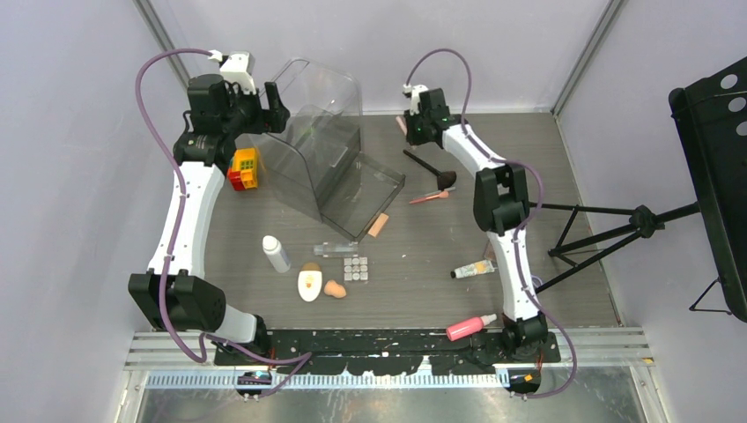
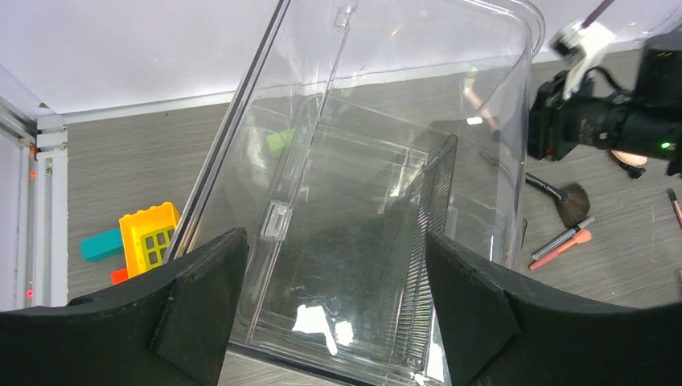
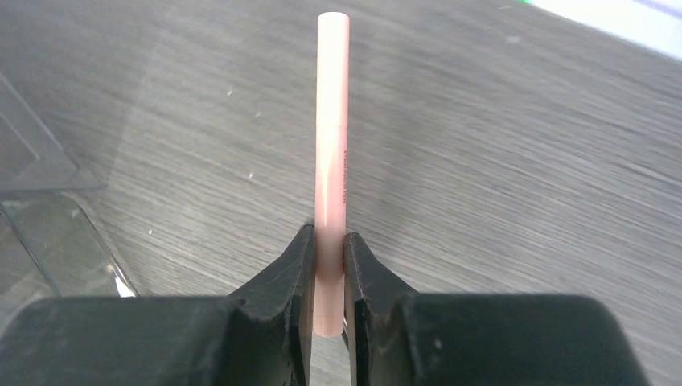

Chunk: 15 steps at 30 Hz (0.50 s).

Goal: Organize the makeup
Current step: Pick up the makeup from the center of the board, then place the makeup in the drawer.

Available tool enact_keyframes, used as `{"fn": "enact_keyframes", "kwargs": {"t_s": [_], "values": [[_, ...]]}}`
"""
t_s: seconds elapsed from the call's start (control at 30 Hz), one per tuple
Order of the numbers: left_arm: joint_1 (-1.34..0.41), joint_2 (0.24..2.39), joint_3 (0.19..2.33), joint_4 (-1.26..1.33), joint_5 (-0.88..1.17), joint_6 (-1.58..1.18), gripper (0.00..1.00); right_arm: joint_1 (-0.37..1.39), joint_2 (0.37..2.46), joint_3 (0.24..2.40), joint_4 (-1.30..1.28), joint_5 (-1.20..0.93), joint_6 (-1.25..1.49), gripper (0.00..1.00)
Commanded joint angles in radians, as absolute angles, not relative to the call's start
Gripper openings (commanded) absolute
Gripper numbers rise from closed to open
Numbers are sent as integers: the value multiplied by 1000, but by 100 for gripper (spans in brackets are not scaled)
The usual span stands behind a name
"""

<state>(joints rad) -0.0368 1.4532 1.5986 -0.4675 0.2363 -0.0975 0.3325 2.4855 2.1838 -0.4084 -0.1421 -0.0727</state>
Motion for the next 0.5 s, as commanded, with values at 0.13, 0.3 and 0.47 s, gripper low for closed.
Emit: {"fn": "enact_keyframes", "kwargs": {"t_s": [0.13,0.3,0.47], "values": [[-28,1472,1594,-530,247,-117,82,342,2161,2014,-272,61,248,0],[-26,1470,1594,-528,247,-118,82,388,1981,1715,-101,114,580,0],[-26,1469,1591,-525,249,-120,83,509,1862,1475,54,173,796,0]]}}
